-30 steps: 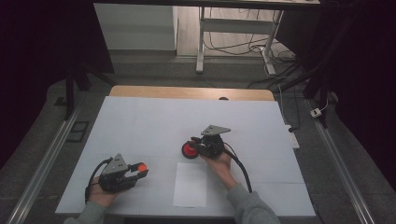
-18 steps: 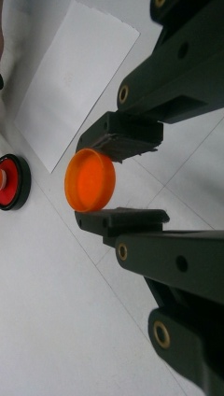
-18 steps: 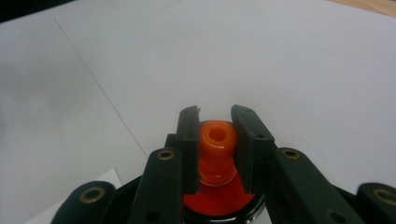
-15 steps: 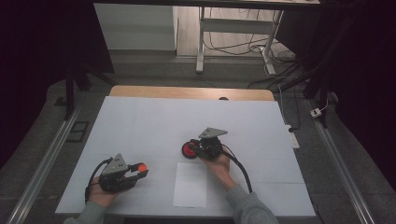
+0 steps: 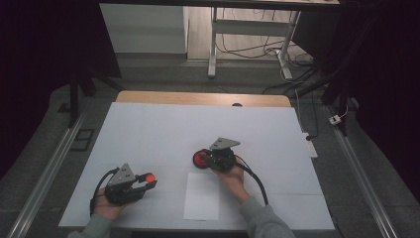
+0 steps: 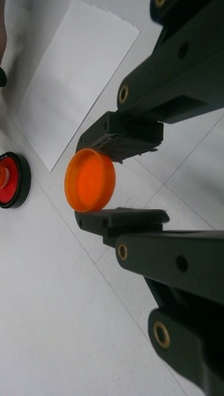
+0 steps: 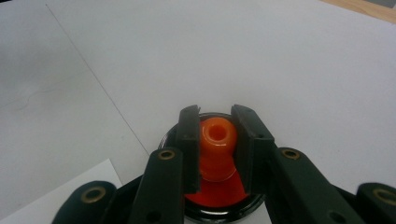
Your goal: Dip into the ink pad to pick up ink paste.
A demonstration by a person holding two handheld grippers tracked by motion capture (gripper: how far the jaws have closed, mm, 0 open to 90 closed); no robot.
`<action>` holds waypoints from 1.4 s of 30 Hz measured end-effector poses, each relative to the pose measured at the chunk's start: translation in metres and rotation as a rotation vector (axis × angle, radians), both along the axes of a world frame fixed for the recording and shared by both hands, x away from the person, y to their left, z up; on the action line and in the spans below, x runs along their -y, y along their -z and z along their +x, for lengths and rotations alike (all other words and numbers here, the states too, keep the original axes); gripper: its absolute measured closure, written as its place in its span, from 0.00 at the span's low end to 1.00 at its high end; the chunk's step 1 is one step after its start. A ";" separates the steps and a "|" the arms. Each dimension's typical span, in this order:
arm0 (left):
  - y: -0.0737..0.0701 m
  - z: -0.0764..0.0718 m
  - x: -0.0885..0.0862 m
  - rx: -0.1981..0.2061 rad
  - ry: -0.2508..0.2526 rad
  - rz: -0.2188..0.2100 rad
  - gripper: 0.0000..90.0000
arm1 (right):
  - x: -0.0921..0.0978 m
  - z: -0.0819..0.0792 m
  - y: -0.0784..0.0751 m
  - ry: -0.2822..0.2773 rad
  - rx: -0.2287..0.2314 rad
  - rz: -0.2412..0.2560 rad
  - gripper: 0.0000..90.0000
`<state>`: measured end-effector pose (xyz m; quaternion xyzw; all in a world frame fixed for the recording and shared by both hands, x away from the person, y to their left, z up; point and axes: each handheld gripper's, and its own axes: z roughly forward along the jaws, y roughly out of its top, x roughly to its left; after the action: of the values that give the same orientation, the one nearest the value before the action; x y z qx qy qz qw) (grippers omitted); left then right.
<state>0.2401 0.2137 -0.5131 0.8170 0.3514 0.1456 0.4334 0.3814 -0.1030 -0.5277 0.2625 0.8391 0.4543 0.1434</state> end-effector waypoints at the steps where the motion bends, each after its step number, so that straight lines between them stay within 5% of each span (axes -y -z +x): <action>1: 0.000 0.000 0.000 0.000 0.000 0.000 0.72 | 0.000 0.000 0.000 0.001 0.001 -0.002 0.80; 20: -0.001 -0.001 0.000 0.004 -0.003 0.004 0.72 | 0.001 -0.002 0.004 0.006 0.021 0.023 0.80; 25: -0.001 0.000 0.000 0.007 -0.008 0.001 0.72 | 0.003 0.001 0.003 0.003 -0.009 0.042 0.80; 30: -0.001 0.000 -0.001 0.004 -0.005 -0.009 0.72 | 0.010 0.003 -0.005 0.017 -0.025 0.118 0.80; 42: -0.001 0.000 0.000 0.003 0.001 -0.004 0.72 | 0.008 0.004 -0.004 0.015 -0.029 0.092 0.80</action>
<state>0.2401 0.2140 -0.5125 0.8162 0.3507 0.1458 0.4354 0.3853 -0.1106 -0.5237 0.2815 0.8173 0.4876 0.1224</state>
